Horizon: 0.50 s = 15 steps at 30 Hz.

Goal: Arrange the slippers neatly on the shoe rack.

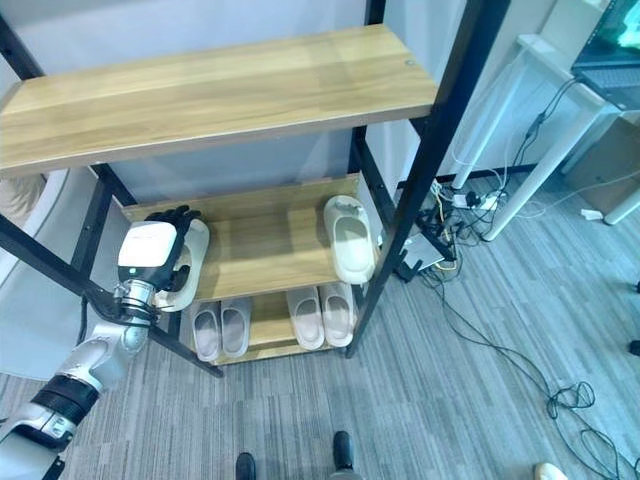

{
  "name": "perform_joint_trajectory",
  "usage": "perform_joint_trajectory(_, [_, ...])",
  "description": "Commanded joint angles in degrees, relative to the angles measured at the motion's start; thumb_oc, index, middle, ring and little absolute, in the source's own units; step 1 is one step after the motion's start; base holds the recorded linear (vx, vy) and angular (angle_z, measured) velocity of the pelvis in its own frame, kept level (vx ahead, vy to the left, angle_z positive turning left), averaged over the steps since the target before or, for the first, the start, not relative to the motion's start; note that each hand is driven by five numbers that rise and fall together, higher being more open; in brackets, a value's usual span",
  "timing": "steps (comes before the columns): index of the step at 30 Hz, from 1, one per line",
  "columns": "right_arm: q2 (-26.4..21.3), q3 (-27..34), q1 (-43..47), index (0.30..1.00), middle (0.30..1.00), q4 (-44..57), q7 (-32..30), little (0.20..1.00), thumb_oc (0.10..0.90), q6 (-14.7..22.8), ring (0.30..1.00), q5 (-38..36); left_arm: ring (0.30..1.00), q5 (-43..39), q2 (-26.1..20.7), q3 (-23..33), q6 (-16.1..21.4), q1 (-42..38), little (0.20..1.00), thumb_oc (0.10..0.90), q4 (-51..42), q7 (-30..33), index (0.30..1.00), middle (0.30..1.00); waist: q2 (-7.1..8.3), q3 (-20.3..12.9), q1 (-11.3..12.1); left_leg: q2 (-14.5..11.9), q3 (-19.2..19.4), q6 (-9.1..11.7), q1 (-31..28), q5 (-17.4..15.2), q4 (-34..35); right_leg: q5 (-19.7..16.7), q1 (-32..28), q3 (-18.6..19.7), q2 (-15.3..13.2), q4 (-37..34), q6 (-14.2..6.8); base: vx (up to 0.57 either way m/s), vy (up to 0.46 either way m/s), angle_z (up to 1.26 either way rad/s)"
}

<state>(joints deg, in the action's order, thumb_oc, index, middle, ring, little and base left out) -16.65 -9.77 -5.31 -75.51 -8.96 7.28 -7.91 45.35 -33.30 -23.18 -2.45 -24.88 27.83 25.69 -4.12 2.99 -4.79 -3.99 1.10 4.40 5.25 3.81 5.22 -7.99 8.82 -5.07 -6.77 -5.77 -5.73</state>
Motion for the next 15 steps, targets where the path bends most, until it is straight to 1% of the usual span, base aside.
perform_joint_trajectory(1, [-1.43, -1.41, 1.25, 0.9, 0.9, 0.7, -1.6, 0.9, 0.8, 0.75, 0.9, 0.56, 0.9, 2.43, -3.7, 0.89, -1.41, -13.87, 0.9, 0.8, 3.35, 5.02, 0.9, 0.9, 0.17, 0.66, -0.66, 3.5, 1.07, -0.39, 0.49, -5.11, -0.22, 7.36, -2.94, -0.56, 0.33, 0.77, -4.03, 0.0, 0.0, 0.0])
perform_joint_trajectory(6, [-1.82, -1.94, 1.85, 0.9, 0.9, 1.15, -2.13, 0.9, 0.8, 1.01, 0.9, 0.66, 0.9, 2.36, -3.31, -1.28, -2.09, -16.47, 0.9, 0.8, 6.65, 5.35, 0.9, 0.9, 0.3, 0.5, -0.76, 3.52, 1.18, -0.42, 0.33, -5.14, -0.22, 7.35, -2.92, -0.32, 0.24, 0.77, -4.04, 0.02, 0.003, -0.01])
perform_joint_trajectory(15, [-1.4, -3.18, 2.49, 0.9, 0.9, 2.1, -3.14, 0.9, 0.8, 0.75, 0.9, 2.29, 0.9, 2.74, -3.39, -2.81, -3.18, -19.28, 0.9, 0.8, 8.37, 5.83, 0.9, 0.9, 0.6, 0.46, -0.87, 3.7, 1.48, -0.52, 1.01, -4.91, -0.22, 6.88, -2.06, -0.37, -0.02, 0.77, -4.23, 0.02, 0.002, -0.03])
